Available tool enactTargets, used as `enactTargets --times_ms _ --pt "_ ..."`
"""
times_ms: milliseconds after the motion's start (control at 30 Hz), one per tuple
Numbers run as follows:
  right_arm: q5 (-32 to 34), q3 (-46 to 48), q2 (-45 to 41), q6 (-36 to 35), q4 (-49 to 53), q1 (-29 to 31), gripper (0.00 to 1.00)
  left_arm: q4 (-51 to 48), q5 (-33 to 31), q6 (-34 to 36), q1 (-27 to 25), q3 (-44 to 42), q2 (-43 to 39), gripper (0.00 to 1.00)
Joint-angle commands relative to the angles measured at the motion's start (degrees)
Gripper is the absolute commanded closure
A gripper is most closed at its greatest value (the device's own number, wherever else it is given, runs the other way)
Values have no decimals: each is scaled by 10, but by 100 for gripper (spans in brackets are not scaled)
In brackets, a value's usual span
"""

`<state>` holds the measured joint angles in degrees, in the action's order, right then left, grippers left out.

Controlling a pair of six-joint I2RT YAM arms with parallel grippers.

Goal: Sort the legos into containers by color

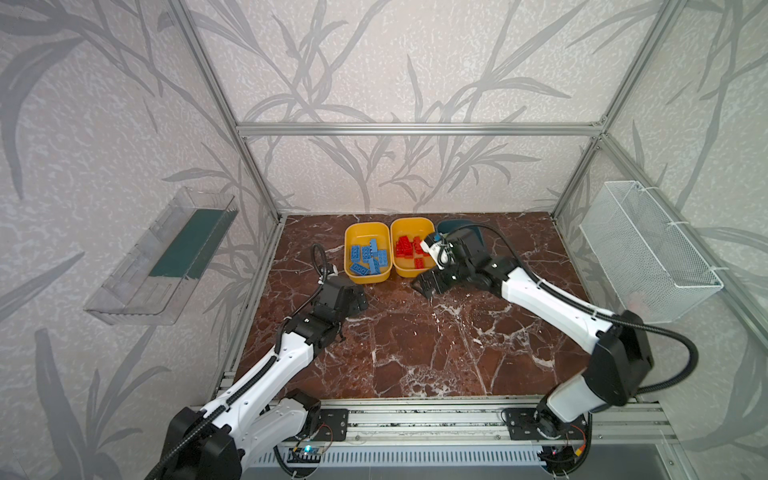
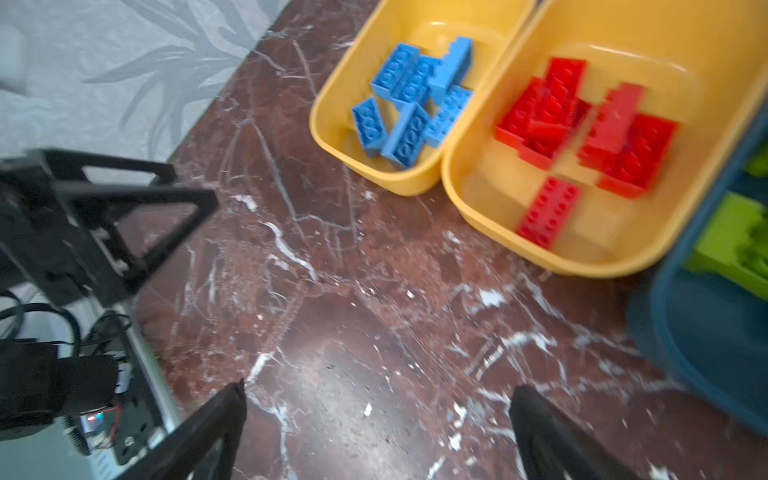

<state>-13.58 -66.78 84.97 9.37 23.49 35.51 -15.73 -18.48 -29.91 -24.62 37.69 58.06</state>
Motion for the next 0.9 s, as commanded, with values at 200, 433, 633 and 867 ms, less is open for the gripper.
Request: enactTargets --times_ms 200,433,633,867 --pt "292 235 -241 -20 -66 -44 1 253 -154 226 25 -79 20 1" --pt "349 382 -333 -115 -253 -60 1 324 -153 253 105 -78 137 1" --pt "370 474 -295 -166 -466 -125 1 418 -125 249 158 -97 202 1" --pt "324 521 -121 -149 -730 -228 1 530 -98 255 189 -135 208 1"
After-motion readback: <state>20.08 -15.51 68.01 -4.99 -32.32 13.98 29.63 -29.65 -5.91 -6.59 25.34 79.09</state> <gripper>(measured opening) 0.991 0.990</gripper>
